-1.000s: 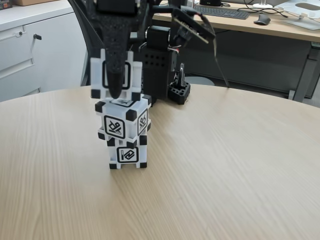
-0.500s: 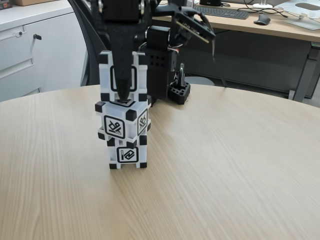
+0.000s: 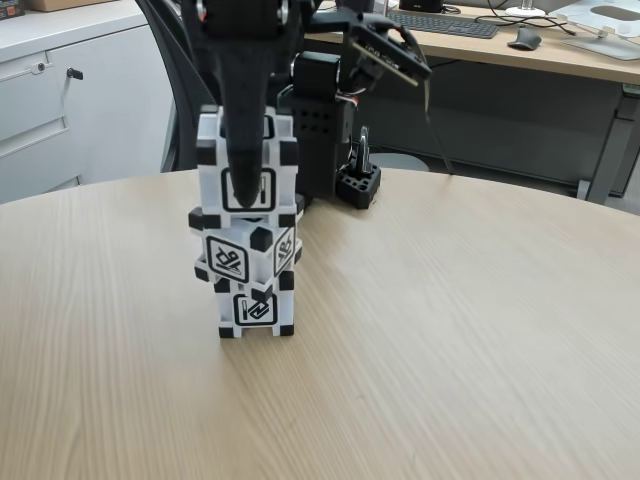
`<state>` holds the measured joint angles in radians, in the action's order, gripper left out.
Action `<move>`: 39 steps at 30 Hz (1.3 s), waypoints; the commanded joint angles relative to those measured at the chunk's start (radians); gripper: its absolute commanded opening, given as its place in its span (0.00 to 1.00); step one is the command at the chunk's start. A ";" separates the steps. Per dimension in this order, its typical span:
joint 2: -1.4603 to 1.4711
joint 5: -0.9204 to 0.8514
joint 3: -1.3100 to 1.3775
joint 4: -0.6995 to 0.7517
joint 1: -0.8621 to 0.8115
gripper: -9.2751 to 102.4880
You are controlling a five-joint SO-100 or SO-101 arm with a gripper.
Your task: Stack cubes from left to right.
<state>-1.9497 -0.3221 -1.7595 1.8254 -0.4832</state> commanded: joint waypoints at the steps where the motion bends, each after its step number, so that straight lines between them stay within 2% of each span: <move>1: -0.003 -0.009 0.008 0.020 -0.005 0.47; 13: -0.021 0.052 0.008 0.018 0.015 0.46; 28: -0.025 0.299 0.008 0.029 0.437 0.45; 31: -0.026 0.341 0.008 0.029 0.511 0.35; 33: -0.026 0.362 0.008 0.020 0.546 0.15; 34: -0.029 0.368 0.008 0.018 0.560 0.10; 39: -0.129 0.367 0.006 0.015 0.578 0.08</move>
<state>-2.0157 0.0368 -1.7595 1.8254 0.0890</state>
